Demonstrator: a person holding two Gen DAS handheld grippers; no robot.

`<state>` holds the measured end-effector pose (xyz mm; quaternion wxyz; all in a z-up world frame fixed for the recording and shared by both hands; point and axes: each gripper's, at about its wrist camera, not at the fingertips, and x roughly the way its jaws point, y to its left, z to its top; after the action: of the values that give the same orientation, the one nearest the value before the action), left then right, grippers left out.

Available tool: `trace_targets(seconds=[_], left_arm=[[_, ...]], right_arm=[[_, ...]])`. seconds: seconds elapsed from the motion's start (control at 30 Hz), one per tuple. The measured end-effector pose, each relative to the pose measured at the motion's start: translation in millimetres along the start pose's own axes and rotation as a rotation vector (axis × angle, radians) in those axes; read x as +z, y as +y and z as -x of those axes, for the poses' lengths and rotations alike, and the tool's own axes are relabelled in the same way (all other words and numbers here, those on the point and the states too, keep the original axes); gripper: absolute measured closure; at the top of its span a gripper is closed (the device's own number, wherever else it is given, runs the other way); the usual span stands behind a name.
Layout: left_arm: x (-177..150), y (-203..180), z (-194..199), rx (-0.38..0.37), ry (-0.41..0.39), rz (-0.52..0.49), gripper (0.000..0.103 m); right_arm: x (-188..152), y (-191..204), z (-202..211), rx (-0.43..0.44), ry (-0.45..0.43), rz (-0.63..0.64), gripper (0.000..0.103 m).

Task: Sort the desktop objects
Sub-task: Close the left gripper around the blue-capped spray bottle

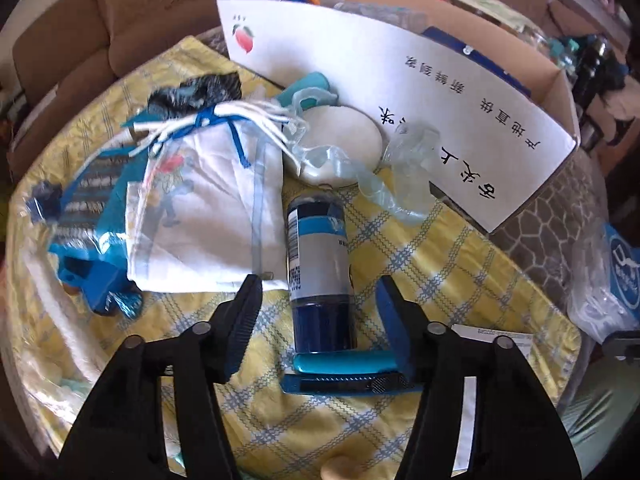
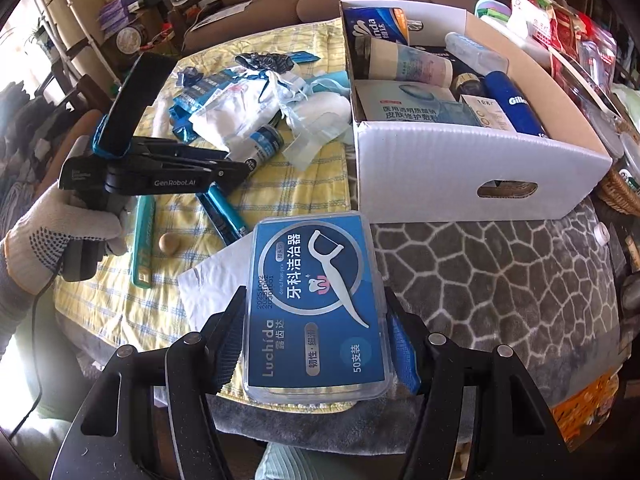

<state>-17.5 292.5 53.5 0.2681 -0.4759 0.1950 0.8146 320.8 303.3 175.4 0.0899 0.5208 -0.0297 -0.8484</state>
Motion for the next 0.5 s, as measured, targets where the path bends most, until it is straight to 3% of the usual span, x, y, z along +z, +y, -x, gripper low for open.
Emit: trace_targets(seconds=[0.07, 0.13, 0.27, 0.37, 0.43, 0.5], left_arm=[[3.1, -17.8, 4.8, 0.083, -0.042, -0.067, 0.043], [3.1, -29.9, 5.7, 0.109, -0.057, -0.129, 0.043], [0.5, -35.4, -23.6, 0.145, 0.006, -0.171, 0.045], [-7.3, -16.9, -30.0, 0.07, 0.016, -0.1, 0.056], [-7.2, -2.2, -31.3, -0.001, 0.031, -0.028, 0.069], [-7.5, 14.2, -30.8, -0.084, 0.04, 0.057, 0.07]], right_arm=[[0.9, 2.1, -0.6, 0.001, 0.002, 0.001, 0.039], [1.0, 3.0, -1.4, -0.002, 0.004, 0.002, 0.039], [1.9, 3.3, -2.2, -0.005, 0.007, -0.003, 0.039], [3.6, 1.4, -1.0, -0.006, 0.002, -0.009, 0.039], [5.9, -1.0, 1.9, -0.006, -0.009, -0.017, 0.039], [9.4, -2.2, 5.9, -0.008, -0.018, -0.017, 0.039]])
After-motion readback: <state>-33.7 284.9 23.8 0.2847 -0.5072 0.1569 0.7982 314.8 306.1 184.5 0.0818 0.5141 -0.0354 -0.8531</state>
